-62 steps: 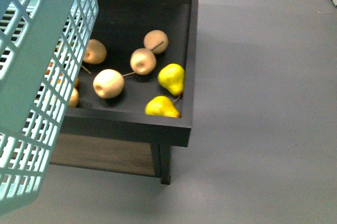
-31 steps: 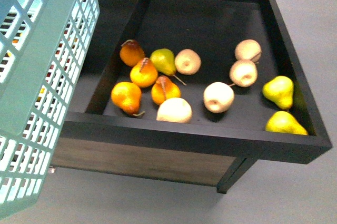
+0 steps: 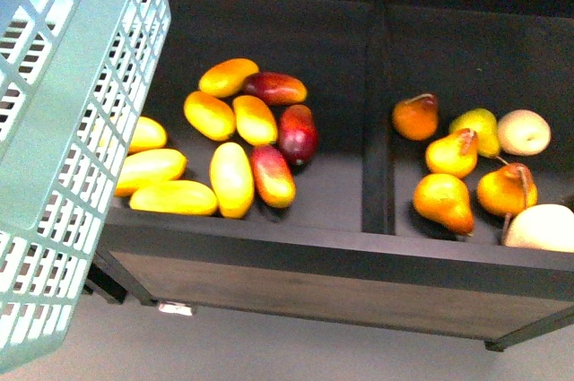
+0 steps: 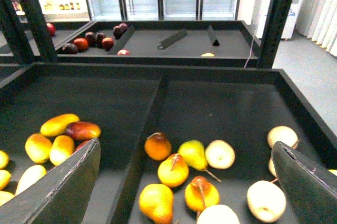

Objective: Pick mango and avocado into basket

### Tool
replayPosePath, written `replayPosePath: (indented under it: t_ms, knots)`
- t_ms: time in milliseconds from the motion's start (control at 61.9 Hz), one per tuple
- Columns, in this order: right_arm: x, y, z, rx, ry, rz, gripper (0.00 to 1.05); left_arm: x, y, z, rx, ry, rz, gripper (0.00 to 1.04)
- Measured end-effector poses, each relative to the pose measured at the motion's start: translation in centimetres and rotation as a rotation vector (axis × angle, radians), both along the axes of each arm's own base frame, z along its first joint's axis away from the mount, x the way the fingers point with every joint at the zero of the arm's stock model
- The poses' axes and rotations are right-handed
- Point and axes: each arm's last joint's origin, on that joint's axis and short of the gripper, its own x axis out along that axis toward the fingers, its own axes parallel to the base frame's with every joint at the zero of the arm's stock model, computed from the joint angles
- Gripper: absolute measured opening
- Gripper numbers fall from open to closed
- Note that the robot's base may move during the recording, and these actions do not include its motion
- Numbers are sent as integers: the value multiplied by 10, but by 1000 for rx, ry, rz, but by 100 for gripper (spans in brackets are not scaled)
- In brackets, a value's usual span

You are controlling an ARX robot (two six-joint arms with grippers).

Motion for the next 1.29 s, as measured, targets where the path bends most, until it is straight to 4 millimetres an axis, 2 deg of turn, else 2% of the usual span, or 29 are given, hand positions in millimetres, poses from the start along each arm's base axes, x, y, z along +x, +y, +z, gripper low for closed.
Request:
replayPosePath:
  t_ms: [1293]
  knots:
    - [0, 0, 0, 0, -1, 1, 96, 0, 0, 0, 1, -1, 1, 15]
